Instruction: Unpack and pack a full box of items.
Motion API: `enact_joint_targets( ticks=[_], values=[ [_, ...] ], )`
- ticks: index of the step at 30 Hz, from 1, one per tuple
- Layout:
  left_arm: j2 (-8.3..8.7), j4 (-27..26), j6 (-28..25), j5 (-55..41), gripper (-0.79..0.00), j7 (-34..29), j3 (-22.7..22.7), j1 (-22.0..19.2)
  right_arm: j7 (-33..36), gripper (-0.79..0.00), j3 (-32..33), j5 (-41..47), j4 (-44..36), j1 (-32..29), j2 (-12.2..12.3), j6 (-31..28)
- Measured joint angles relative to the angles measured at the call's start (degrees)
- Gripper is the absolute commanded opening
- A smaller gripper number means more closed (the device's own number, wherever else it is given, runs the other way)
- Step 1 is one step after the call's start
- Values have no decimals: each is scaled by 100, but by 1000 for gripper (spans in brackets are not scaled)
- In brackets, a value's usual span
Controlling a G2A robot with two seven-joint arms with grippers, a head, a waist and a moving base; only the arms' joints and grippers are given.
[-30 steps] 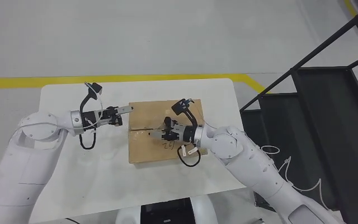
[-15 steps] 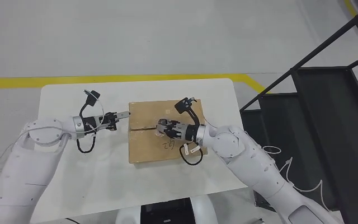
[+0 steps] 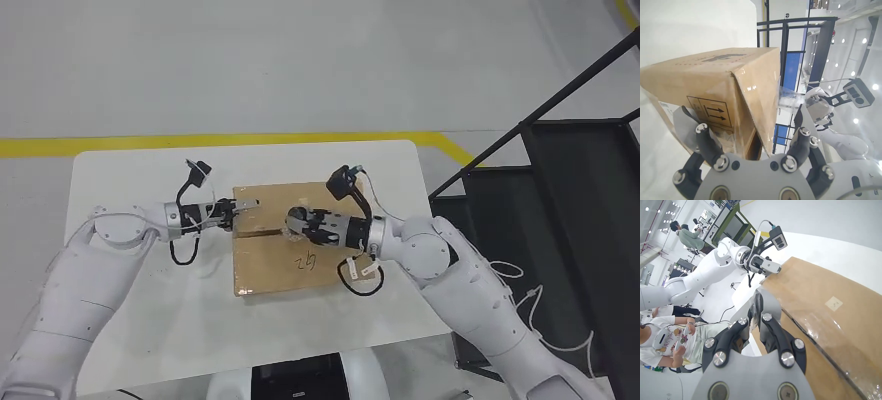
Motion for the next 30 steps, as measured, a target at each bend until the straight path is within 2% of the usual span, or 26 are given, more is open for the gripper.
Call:
enact_joint_targets(
  ticks=[1, 8, 12, 16, 21, 26, 30],
  values=[
    [-18, 11, -15, 42, -785, -21, 66, -22, 33, -785, 45, 27, -33, -19, 10, -42],
    [-139, 57, -220, 485, -785, -35, 517, -91, 266, -785, 470, 310, -183, -103, 96, -398],
    [-167, 79, -306, 633, -785, 55, 582, -125, 410, -785, 730, 481, -195, -180, 148, -529],
    [-131, 61, -380, 747, -785, 207, 431, -117, 529, -785, 938, 632, -163, -283, 195, -638],
    [10, -286, -369, 998, -785, 178, 76, 79, 801, -785, 1122, 893, -232, -435, 253, -817],
    [101, -580, -275, 1165, -785, 139, -118, 348, 1143, -785, 996, 1498, -449, -477, 274, -1129],
    [100, -640, -246, 1173, -785, 192, -107, 431, 1236, -785, 846, 2003, -417, -348, 263, -1265]
  ],
)
